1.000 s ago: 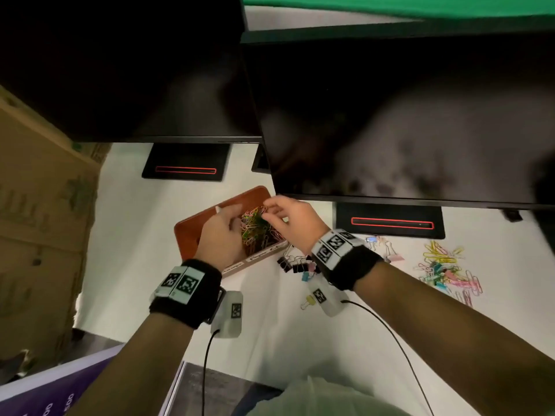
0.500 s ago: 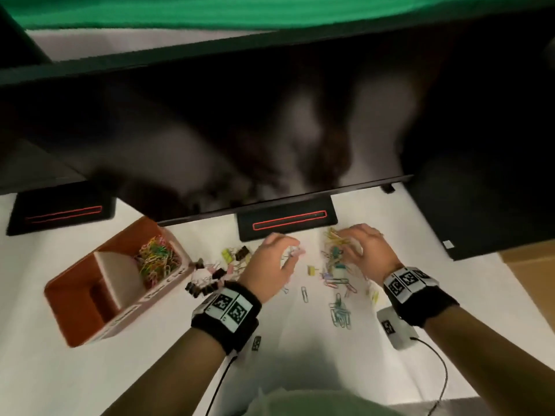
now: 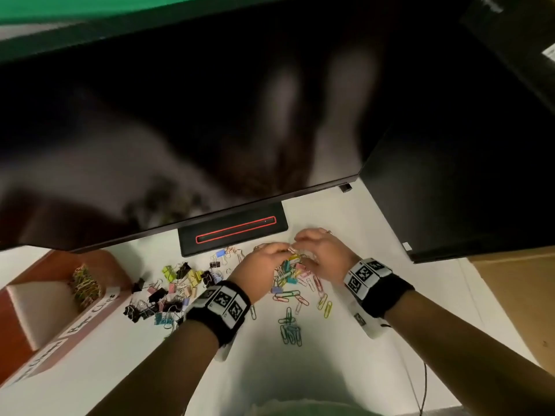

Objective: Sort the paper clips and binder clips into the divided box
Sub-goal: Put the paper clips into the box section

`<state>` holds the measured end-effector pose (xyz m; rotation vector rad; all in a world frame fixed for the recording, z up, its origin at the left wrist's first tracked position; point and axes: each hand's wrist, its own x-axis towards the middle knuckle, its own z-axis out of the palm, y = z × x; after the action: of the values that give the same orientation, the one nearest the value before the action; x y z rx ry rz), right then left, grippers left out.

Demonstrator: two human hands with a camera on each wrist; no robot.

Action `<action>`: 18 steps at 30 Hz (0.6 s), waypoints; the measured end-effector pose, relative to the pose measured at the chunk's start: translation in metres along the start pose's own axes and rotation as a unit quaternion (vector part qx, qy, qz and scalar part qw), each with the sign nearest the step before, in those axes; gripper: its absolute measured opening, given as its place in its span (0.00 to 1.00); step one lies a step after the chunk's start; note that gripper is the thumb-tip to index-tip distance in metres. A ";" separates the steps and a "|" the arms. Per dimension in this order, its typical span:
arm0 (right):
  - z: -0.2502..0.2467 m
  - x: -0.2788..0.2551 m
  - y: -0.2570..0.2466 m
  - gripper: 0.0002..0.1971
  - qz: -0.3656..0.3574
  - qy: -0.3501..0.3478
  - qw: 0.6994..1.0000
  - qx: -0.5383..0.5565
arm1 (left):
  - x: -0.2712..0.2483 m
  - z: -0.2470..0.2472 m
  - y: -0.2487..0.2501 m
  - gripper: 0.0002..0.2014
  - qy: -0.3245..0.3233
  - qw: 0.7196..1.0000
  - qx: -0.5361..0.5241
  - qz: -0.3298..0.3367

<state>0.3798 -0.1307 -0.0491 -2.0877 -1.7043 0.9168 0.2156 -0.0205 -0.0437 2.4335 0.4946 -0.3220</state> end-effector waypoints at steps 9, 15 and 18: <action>0.020 -0.025 -0.003 0.20 -0.030 0.003 0.997 0.074 | -0.035 0.019 -0.003 0.22 0.120 0.989 -0.090 -0.020; 0.014 -0.013 -0.015 0.25 -0.007 -0.065 0.997 0.028 | -0.031 0.014 -0.009 0.23 0.078 0.996 -0.022 -0.022; 0.013 -0.007 -0.024 0.22 0.005 -0.089 0.996 0.007 | -0.026 0.015 -0.007 0.20 0.048 0.999 -0.019 -0.005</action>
<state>0.3525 -0.1335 -0.0424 -2.0616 -1.7686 1.1460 0.1875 -0.0318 -0.0495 2.4186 0.5497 -0.1997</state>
